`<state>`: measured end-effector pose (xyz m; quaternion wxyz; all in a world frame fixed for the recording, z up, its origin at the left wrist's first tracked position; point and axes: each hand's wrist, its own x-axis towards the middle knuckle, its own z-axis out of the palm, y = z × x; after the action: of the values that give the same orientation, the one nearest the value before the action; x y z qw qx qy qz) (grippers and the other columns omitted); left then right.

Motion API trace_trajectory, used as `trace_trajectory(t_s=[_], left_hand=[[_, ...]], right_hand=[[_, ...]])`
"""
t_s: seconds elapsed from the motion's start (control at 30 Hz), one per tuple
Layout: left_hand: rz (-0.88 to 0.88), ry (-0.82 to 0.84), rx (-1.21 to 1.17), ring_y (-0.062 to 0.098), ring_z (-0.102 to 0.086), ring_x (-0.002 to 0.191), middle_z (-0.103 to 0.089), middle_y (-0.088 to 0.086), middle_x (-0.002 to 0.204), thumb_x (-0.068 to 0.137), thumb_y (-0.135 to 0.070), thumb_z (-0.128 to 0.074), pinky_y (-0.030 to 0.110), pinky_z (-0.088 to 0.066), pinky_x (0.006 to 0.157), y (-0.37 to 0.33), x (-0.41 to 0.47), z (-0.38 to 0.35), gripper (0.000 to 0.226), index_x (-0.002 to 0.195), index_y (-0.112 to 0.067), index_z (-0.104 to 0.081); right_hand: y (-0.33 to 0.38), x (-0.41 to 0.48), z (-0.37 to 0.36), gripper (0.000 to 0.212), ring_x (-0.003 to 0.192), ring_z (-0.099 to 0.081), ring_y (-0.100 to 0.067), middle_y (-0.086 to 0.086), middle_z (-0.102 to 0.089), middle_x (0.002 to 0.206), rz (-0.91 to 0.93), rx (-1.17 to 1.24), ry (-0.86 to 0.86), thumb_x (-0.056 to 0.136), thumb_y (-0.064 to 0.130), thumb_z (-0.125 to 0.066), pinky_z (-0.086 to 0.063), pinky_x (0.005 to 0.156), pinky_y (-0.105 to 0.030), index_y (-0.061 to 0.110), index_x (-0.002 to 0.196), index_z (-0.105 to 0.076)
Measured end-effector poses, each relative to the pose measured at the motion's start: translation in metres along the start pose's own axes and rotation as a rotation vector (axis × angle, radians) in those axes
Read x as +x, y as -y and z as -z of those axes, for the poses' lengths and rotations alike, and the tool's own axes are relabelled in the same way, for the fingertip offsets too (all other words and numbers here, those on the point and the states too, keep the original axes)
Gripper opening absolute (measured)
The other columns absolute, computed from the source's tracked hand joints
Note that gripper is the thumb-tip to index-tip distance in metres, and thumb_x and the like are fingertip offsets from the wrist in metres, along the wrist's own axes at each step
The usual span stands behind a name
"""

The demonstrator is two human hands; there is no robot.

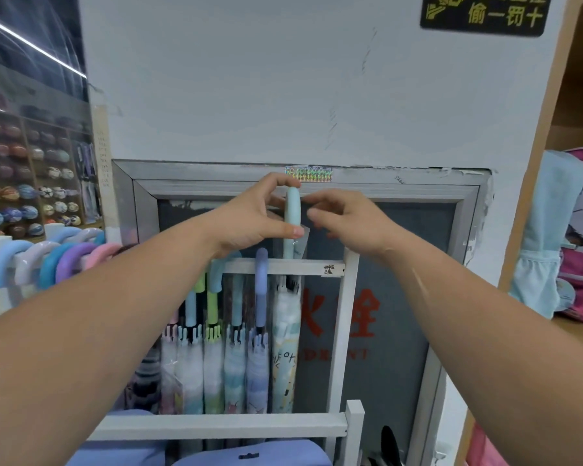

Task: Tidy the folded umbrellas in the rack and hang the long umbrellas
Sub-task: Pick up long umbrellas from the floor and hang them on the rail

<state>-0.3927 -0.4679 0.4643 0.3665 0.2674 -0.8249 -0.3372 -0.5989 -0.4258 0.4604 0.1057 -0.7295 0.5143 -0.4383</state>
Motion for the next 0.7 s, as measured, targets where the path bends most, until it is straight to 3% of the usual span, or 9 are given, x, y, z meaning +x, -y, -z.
trace_trajectory(t_s=[0.1,0.17,0.27,0.4,0.5,0.57,0.7], left_hand=[[0.044,0.060,0.057,0.029,-0.071,0.106,-0.060,0.008,0.125,0.074,-0.018,-0.088,0.053,-0.055,0.099,0.009,-0.005,-0.006,0.069,0.126,-0.037,-0.047],[0.061,0.093,0.115,0.029,-0.070,0.107,-0.058,0.007,0.126,0.075,-0.021,-0.088,0.053,-0.055,0.098,0.014,-0.008,-0.011,0.068,0.125,-0.036,-0.044],[0.078,0.123,0.121,0.023,-0.071,0.106,-0.059,0.006,0.125,0.073,-0.022,-0.089,0.051,-0.057,0.096,0.022,-0.012,-0.018,0.068,0.123,-0.036,-0.045],[0.083,0.130,0.181,0.011,-0.064,0.115,-0.061,0.000,0.125,0.072,-0.024,-0.091,0.043,-0.053,0.102,0.029,-0.017,-0.020,0.069,0.122,-0.037,-0.046],[0.105,0.129,0.231,0.012,-0.060,0.107,-0.058,-0.004,0.129,0.070,-0.029,-0.092,0.037,-0.053,0.087,0.029,-0.019,-0.022,0.069,0.119,-0.041,-0.046],[0.111,0.145,0.342,0.016,-0.056,0.114,-0.056,-0.005,0.131,0.065,-0.036,-0.093,0.037,-0.051,0.085,0.031,-0.019,-0.025,0.070,0.116,-0.041,-0.045],[0.103,0.122,0.500,0.019,-0.054,0.126,-0.057,-0.006,0.135,0.055,-0.050,-0.091,0.048,-0.051,0.100,0.032,-0.020,-0.029,0.077,0.116,-0.044,-0.043]], right_hand=[[0.001,-0.007,-0.005,0.032,0.095,-0.064,0.005,0.015,-0.070,0.103,0.042,0.039,0.024,0.096,0.033,-0.064,-0.050,0.087,-0.023,0.024,0.126,-0.066],[-0.003,-0.010,-0.008,0.032,0.100,-0.066,0.003,0.012,-0.072,0.109,0.049,0.021,0.039,0.093,0.033,-0.068,-0.051,0.091,-0.024,0.021,0.122,-0.068],[-0.011,-0.015,-0.011,0.033,0.104,-0.069,-0.004,0.008,-0.074,0.110,0.038,0.002,0.071,0.087,0.032,-0.076,-0.053,0.098,-0.032,0.021,0.118,-0.070],[-0.013,-0.020,-0.015,0.026,0.096,-0.069,0.000,0.009,-0.075,0.102,0.026,-0.069,0.075,0.084,0.034,-0.079,-0.054,0.093,-0.027,0.021,0.107,-0.076],[-0.012,-0.022,-0.015,0.031,0.101,-0.065,0.002,0.012,-0.073,0.108,0.021,-0.157,0.101,0.084,0.039,-0.077,-0.049,0.086,-0.018,0.022,0.110,-0.076],[-0.013,-0.025,-0.015,0.037,0.105,-0.064,0.000,0.011,-0.072,0.113,-0.007,-0.204,0.170,0.084,0.041,-0.077,-0.045,0.085,-0.014,0.022,0.115,-0.074],[-0.017,-0.025,-0.020,0.051,0.118,-0.059,-0.007,0.016,-0.067,0.123,-0.049,-0.329,0.202,0.079,0.060,-0.071,-0.043,0.104,-0.035,0.031,0.122,-0.069]])
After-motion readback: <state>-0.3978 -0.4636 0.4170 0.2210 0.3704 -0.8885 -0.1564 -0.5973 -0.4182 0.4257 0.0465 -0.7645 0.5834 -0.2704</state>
